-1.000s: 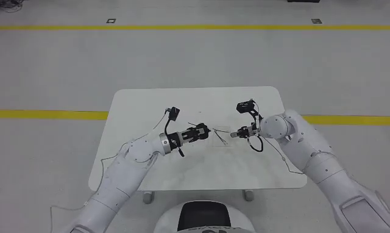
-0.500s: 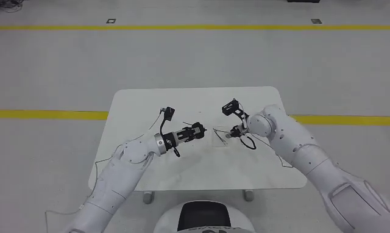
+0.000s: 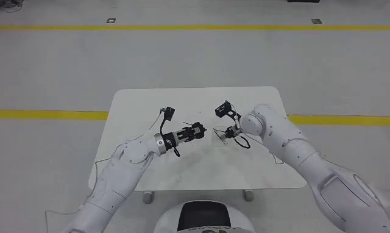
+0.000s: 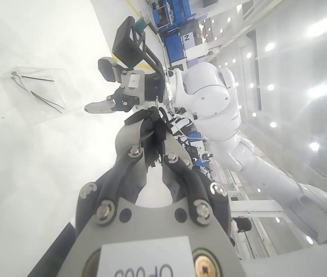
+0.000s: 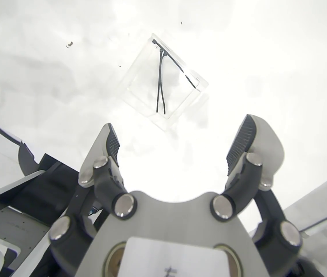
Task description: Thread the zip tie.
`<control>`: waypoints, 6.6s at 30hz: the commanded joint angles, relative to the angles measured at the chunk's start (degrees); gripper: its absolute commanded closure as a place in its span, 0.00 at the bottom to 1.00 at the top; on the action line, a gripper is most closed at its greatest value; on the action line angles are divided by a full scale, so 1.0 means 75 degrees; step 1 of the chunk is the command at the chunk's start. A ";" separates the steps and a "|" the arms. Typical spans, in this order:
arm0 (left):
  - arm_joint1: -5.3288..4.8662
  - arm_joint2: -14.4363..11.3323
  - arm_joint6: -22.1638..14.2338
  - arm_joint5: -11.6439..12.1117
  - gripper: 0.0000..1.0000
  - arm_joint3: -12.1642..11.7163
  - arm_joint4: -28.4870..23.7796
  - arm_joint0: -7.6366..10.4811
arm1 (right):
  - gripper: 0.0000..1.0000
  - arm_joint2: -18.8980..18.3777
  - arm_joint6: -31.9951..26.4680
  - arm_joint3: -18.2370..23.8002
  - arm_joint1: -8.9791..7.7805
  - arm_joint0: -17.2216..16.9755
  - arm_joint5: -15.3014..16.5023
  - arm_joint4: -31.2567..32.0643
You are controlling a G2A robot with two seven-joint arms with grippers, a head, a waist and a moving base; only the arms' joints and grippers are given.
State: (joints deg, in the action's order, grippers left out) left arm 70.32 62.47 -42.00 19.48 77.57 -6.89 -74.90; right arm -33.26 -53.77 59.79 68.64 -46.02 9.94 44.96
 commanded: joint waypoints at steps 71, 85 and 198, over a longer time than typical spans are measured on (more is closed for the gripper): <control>0.0000 0.0000 0.0000 0.0000 1.00 0.0000 0.0000 0.0000 | 0.88 0.1147 0.1429 -0.3343 0.1641 0.0595 0.1273 0.0348; 0.0000 0.0000 0.0000 0.0000 1.00 0.0000 0.0000 0.0000 | 0.87 0.1404 0.1565 -0.3855 0.1913 0.0707 0.1273 0.0237; 0.0000 0.0000 0.0000 0.0000 1.00 0.0000 0.0000 0.0000 | 1.00 0.0682 0.2644 -0.1233 0.0106 0.0195 0.1273 -0.0896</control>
State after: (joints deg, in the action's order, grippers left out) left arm 70.32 62.47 -42.00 19.48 77.57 -6.89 -74.90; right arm -27.42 -34.33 48.95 70.35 -43.98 19.48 38.70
